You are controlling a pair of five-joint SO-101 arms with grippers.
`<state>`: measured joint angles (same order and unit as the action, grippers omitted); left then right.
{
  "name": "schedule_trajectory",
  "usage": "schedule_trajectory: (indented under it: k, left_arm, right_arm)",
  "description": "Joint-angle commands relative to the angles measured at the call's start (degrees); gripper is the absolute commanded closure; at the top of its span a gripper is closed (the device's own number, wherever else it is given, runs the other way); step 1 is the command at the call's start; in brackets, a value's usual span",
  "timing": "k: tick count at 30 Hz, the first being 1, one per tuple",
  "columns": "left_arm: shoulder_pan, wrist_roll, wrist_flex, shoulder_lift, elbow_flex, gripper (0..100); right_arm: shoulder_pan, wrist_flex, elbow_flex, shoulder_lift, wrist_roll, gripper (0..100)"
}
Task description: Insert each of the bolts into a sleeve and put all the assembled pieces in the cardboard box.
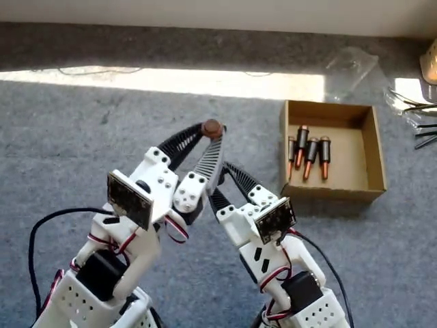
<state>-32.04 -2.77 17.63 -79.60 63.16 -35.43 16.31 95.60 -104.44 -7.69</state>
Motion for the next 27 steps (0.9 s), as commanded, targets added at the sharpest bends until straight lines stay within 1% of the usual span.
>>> schedule_trajectory:
  k: [1, 6, 8, 11, 19, 23, 27]
  left_arm:
    - [-1.8, 1.58, -0.26, -0.84, -0.22, 100]
    - [-1.8, 1.58, 3.52, -0.84, -0.84, 100]
    - [-1.71, 1.49, 3.87, -0.75, -1.98, 100]
    - [-1.71, 1.49, 6.77, -0.57, -4.88, 100]
    - [-1.8, 1.41, 14.07, 11.3, -15.87, 100]
    - [-0.92, -4.04, 15.12, 12.44, -17.63, 100]
    - [3.03, -5.8, 15.03, 12.79, -17.8, 100]
  right_arm:
    - [-0.75, -0.04, 5.58, -0.04, -0.7, 99.5]
    - [-0.75, 0.31, 5.58, -0.13, -0.7, 99.5]
    - [-0.66, 0.31, 5.58, -0.13, -0.7, 99.5]
    - [-0.66, 0.31, 5.58, -0.13, -0.7, 99.5]
    - [-0.66, 0.31, 5.58, 0.04, -0.7, 99.5]
    - [-0.66, 0.31, 5.58, 0.04, -0.7, 99.5]
    - [-0.66, 0.31, 5.58, 0.04, -0.7, 99.5]
